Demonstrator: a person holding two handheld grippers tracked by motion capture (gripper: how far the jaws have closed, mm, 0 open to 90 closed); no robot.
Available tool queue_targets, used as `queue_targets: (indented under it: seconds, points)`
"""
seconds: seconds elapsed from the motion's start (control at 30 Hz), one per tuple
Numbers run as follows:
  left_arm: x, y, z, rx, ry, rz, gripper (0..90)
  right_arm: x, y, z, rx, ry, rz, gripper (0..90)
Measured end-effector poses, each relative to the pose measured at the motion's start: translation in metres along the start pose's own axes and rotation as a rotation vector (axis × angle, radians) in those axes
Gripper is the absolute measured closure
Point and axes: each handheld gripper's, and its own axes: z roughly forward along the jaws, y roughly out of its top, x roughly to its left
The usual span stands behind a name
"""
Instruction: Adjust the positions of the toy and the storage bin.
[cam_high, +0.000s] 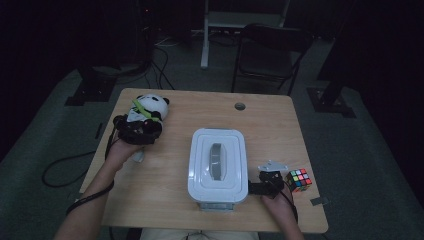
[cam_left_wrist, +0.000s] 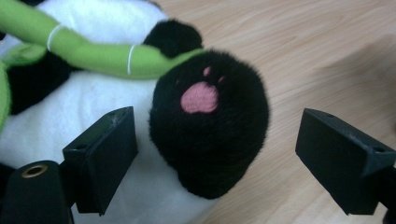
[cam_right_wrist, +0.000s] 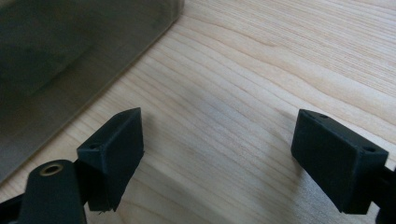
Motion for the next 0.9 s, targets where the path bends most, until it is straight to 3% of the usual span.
queue_targets:
  seconds: [0.1,0.17,0.23,0.43,0.53,0.73,0.9]
  points:
    - [-0.001,-0.002,0.001,-0.019,0.019,0.002,16.4,0.0,0.0,0.0,0.0,0.0,0.0,16.6]
    - [-0.001,-0.003,0.0,-0.027,0.034,0.008,23.2,0.0,0.0,0.0,0.0,0.0,0.001,16.6]
    - [0.0,-0.004,-0.001,-0.037,0.038,0.007,35.8,0.0,0.0,0.0,0.0,0.0,0.001,16.6]
    - [-0.002,-0.003,-0.009,-0.042,0.065,0.023,59.1,0.0,0.0,0.0,0.0,-0.001,0.002,16.8]
    - [0.0,-0.004,-0.013,-0.037,0.044,0.009,62.7,0.0,0.0,0.0,0.0,-0.001,0.002,16.9]
    - [-0.002,-0.014,-0.023,-0.034,0.004,0.066,66.0,0.0,0.0,0.0,0.0,-0.002,0.002,16.9]
    - [-0.004,-0.021,-0.035,-0.034,-0.039,0.085,66.1,0.0,0.0,0.0,0.0,-0.003,0.003,16.9]
